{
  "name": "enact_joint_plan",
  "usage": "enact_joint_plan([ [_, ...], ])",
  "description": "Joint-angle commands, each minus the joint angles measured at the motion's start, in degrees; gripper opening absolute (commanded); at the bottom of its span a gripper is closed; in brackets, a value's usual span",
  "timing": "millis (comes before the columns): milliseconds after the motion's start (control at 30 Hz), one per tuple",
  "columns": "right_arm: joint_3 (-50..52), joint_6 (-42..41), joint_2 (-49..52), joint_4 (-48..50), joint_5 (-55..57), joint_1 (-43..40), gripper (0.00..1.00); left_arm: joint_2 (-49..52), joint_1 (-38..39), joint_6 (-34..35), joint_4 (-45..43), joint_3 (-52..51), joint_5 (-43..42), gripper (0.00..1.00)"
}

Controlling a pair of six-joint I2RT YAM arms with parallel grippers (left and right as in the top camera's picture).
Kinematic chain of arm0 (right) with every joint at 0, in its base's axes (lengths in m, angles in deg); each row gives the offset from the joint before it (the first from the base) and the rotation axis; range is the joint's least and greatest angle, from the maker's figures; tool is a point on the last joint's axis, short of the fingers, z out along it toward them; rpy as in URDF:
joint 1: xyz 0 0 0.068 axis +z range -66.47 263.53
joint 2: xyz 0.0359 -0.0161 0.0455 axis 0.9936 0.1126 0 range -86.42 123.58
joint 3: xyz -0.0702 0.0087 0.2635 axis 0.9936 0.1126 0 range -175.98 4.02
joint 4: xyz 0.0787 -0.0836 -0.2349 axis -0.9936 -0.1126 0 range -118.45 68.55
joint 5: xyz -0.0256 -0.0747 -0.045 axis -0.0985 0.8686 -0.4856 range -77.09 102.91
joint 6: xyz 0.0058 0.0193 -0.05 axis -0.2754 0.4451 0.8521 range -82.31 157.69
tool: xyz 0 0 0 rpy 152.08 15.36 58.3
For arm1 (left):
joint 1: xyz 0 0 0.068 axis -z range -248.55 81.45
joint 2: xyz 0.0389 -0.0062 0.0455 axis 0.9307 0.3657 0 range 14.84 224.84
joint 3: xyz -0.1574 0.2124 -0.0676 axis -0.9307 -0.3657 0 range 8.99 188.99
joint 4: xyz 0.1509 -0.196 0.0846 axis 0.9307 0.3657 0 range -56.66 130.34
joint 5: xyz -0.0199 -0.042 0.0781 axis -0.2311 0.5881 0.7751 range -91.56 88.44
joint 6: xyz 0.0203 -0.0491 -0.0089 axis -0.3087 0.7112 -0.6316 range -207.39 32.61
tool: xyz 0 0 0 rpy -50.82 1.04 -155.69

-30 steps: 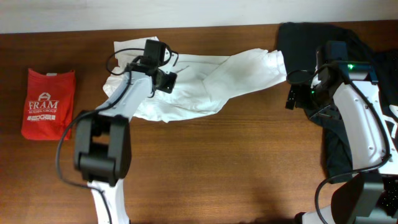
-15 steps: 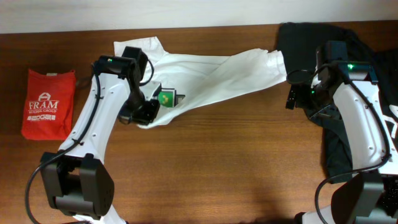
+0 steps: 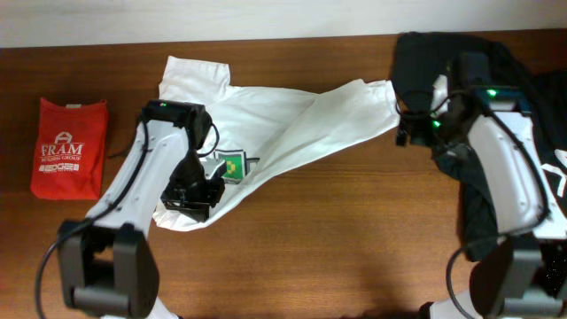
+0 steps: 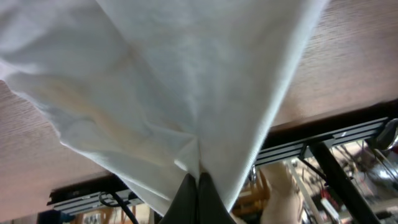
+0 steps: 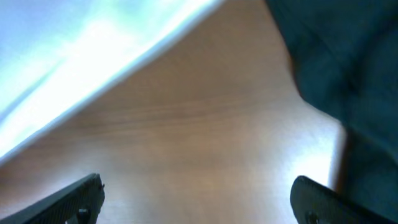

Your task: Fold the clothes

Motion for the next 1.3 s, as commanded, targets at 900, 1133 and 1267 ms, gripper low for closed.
enact_joint_plan([
  [900, 0.0, -6.6, 25.0, 43.2, -0.5, 7.5, 0.86, -6.3, -0.4, -0.9, -5.0, 0.0, 0.4, 0.00],
  [1133, 0.0, -9.9, 28.3, 46.4, -0.4, 8.2, 0.75, -6.3, -0.4, -0.9, -4.9, 0.0, 0.4, 0.00],
  [1267, 0.0, -11.5, 28.7, 49.6, -0.5, 8.2, 0.71, -6.3, -0.4, -0.9, -4.9, 0.0, 0.4, 0.00],
])
